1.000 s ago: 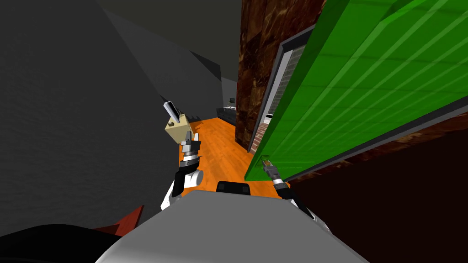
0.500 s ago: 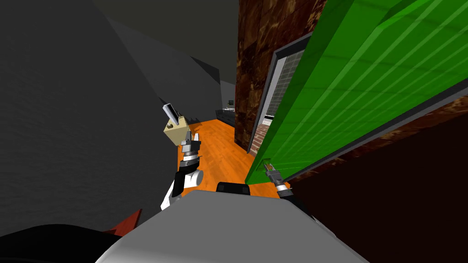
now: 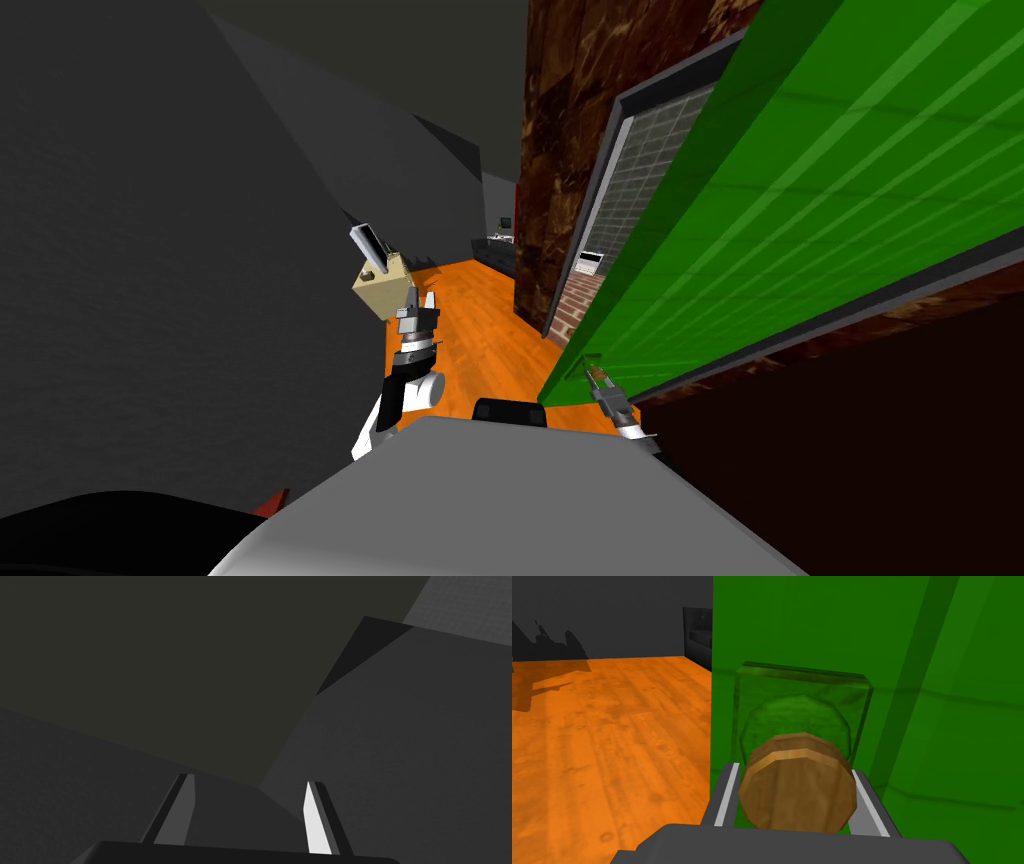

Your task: Pull the door open

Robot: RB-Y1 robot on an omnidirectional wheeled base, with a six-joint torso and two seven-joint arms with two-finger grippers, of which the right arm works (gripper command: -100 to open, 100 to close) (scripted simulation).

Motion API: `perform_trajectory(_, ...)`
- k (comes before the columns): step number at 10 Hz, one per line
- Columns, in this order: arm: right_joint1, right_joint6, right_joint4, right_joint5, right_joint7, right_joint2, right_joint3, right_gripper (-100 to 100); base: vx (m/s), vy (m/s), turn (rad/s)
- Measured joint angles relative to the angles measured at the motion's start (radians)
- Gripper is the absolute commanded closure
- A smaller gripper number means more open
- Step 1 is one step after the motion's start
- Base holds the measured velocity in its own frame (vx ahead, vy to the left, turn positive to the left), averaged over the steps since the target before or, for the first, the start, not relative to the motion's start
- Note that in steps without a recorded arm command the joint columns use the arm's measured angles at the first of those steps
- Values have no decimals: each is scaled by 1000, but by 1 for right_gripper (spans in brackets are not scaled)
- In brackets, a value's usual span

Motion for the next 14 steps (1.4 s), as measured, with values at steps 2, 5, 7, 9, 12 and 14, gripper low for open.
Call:
perform_trajectory(2,15,-69,66,26,-33,-8,34,100,46,44,-13)
perform_trajectory(5,58,-138,86,45,-52,-27,62,-100,35,32,-71)
perform_trajectory(7,30,-121,102,62,-60,1,67,-100,39,80,-243)
perform_trajectory(9,7,-90,100,78,-63,25,68,-100,50,89,-225)
perform_trajectory(12,-34,-43,105,104,-74,62,71,-100,47,74,-201)
perform_trajectory(14,-68,-9,112,122,-77,95,75,-100,29,74,-260)
